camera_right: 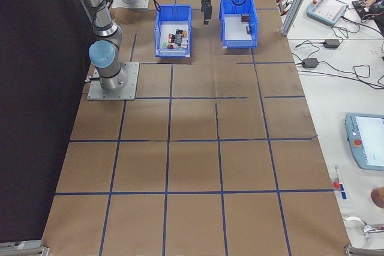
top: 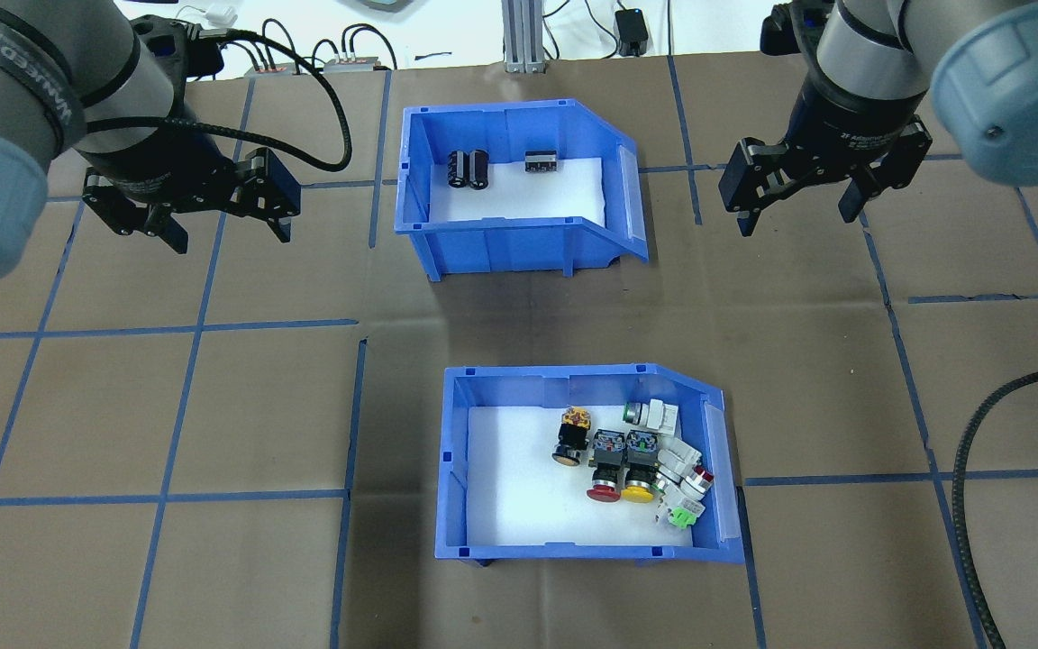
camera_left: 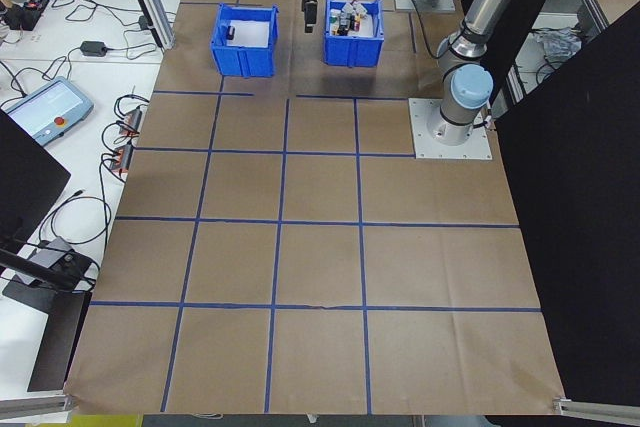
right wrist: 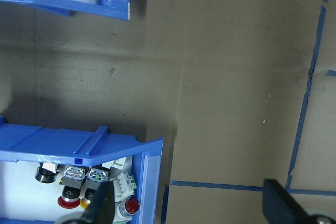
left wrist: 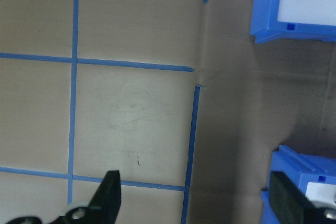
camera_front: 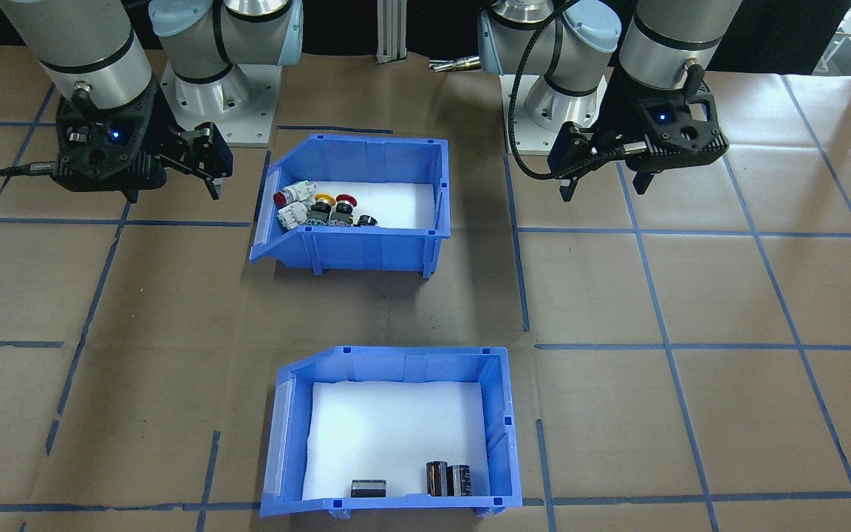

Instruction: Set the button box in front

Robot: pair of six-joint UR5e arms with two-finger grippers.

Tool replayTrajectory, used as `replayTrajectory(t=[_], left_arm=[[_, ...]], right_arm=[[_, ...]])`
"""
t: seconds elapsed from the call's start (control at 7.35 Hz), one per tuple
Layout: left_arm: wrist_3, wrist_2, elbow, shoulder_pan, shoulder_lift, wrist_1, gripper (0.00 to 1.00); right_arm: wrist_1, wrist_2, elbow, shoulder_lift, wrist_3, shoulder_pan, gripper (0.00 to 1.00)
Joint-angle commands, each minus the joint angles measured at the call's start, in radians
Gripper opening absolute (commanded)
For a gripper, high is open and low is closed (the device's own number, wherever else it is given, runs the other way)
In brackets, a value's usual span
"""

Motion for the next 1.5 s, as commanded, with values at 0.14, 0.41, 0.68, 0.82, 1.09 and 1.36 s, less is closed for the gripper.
replayTrajectory(t=[0.14, 0.41, 0.68, 0.82, 1.09, 1.36], left_arm=[[-0.330, -0.010, -0.043, -0.021, 0.045, -0.020, 0.99], [-0.595, -0.007, -0.105, -0.071, 0.103, -0.018, 0.99], [-0.949, -0.009, -0.184, -0.146, 0.154, -0.018, 0.99], [-1.114, -0.013, -0.231, -0.207, 0.169, -0.014, 0.99], [-1.428, -0.015, -0.294, -0.335, 0.175, 0.000, 0.99], [-1.654, -0.017, -0.357, -0.458, 0.169, 0.006, 0.96]], right_arm=[[-0.004, 0.006, -0.075, 0.091, -0.020, 0.000, 1.00], [0.003, 0.030, -0.227, 0.214, -0.248, 0.006, 1.00], [0.003, 0.066, -0.327, 0.288, -0.530, 0.038, 1.00], [0.000, 0.064, -0.360, 0.314, -0.609, 0.076, 1.00], [0.001, 0.051, -0.396, 0.363, -0.681, 0.183, 1.00], [0.000, 0.047, -0.395, 0.388, -0.804, 0.283, 1.00]])
